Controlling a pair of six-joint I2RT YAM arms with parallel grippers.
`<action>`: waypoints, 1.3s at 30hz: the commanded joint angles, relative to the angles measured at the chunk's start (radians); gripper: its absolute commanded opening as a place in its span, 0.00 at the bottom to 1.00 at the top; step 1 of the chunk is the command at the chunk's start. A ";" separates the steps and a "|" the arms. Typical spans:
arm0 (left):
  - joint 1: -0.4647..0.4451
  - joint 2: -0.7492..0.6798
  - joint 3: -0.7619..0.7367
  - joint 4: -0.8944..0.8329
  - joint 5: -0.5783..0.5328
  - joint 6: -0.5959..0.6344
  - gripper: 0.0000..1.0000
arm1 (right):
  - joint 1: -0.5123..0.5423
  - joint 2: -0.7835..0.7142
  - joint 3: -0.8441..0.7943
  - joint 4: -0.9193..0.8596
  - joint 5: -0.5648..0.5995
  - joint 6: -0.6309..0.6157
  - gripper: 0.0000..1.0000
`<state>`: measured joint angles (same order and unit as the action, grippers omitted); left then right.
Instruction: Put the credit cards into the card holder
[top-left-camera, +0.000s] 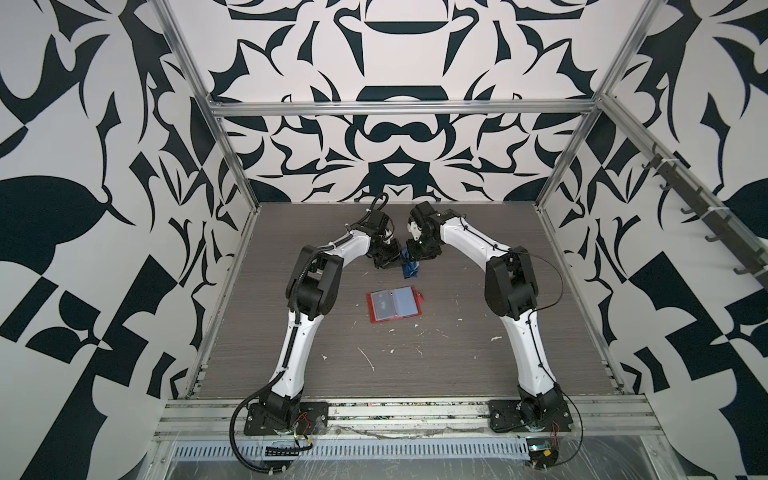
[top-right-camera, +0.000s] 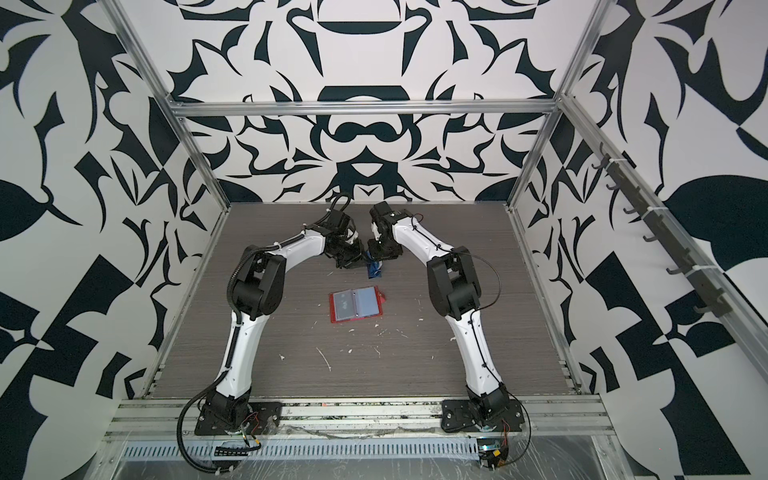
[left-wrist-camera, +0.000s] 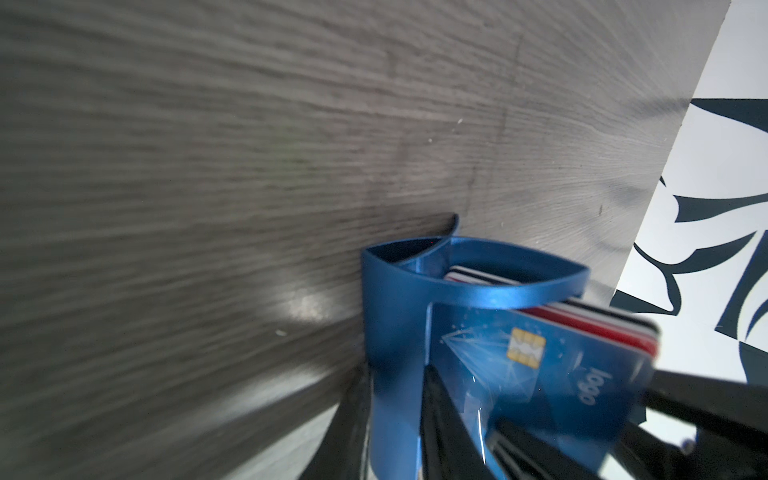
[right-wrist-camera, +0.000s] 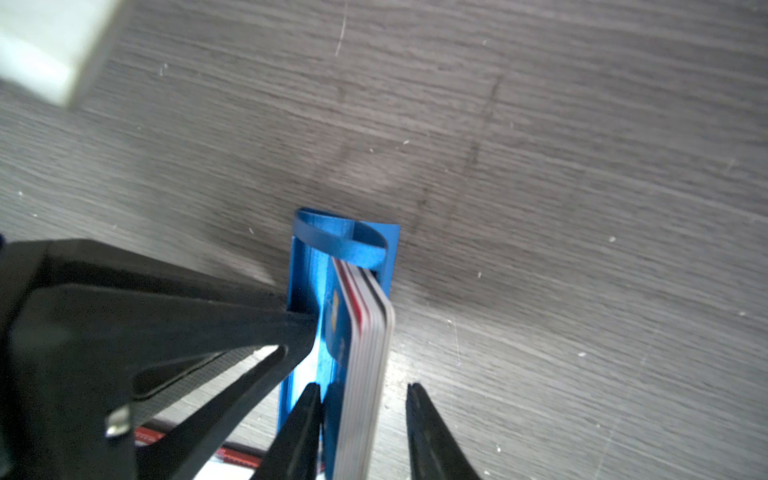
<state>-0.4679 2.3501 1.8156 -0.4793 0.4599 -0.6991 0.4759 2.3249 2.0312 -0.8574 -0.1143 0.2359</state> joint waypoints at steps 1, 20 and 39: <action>-0.003 0.051 0.001 -0.103 -0.050 0.007 0.24 | -0.010 -0.076 0.035 -0.055 0.080 -0.009 0.36; -0.007 0.054 0.004 -0.095 -0.054 -0.011 0.24 | -0.002 -0.096 0.049 -0.076 0.093 -0.017 0.38; -0.006 0.054 -0.003 -0.099 -0.054 -0.008 0.24 | 0.003 -0.116 0.056 -0.088 0.113 -0.018 0.28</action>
<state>-0.4717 2.3501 1.8160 -0.4793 0.4564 -0.7067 0.4870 2.2879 2.0525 -0.9020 -0.0582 0.2283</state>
